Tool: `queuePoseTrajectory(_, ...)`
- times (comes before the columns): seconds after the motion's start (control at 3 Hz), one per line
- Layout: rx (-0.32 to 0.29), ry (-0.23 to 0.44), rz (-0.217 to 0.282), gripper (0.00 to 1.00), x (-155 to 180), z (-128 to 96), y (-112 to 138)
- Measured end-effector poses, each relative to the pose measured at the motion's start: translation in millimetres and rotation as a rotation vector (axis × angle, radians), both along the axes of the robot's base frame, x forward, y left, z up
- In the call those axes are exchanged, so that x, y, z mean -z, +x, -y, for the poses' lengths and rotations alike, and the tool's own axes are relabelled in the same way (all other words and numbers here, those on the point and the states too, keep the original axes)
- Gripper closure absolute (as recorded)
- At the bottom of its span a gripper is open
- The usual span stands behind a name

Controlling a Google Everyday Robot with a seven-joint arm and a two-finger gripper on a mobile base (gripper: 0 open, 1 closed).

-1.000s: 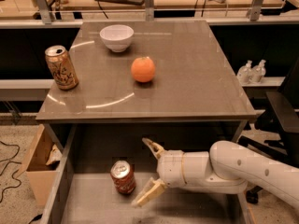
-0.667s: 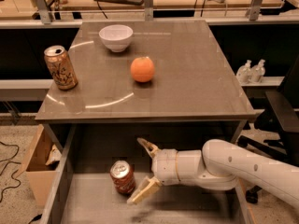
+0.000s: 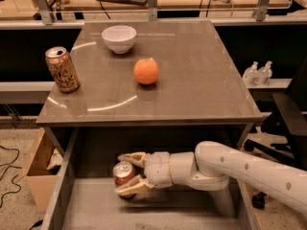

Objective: Pick coke can from top drawer and place on counter

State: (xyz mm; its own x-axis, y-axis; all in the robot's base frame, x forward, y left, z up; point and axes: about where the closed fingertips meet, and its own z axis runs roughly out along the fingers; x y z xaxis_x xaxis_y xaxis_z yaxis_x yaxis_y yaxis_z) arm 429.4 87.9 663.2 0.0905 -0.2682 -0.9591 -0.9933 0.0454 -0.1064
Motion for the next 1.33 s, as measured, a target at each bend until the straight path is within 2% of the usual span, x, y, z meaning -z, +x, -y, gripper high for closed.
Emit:
queuePoseTrajectory(0.33,-0.048,0.034,0.015,0.71,-3.5,-12.8,-2.4)
queuePoseTrajectory(0.67,-0.050,0.034,0.015,0.96,-3.7,-13.9,-3.1)
queuePoseTrajectory(1.0,-0.052,0.034,0.015,1.00,-3.8,-14.7,-3.6)
queuePoseTrajectory(1.33,-0.029,0.022,0.033,1.00,-19.9,-6.6,-14.7)
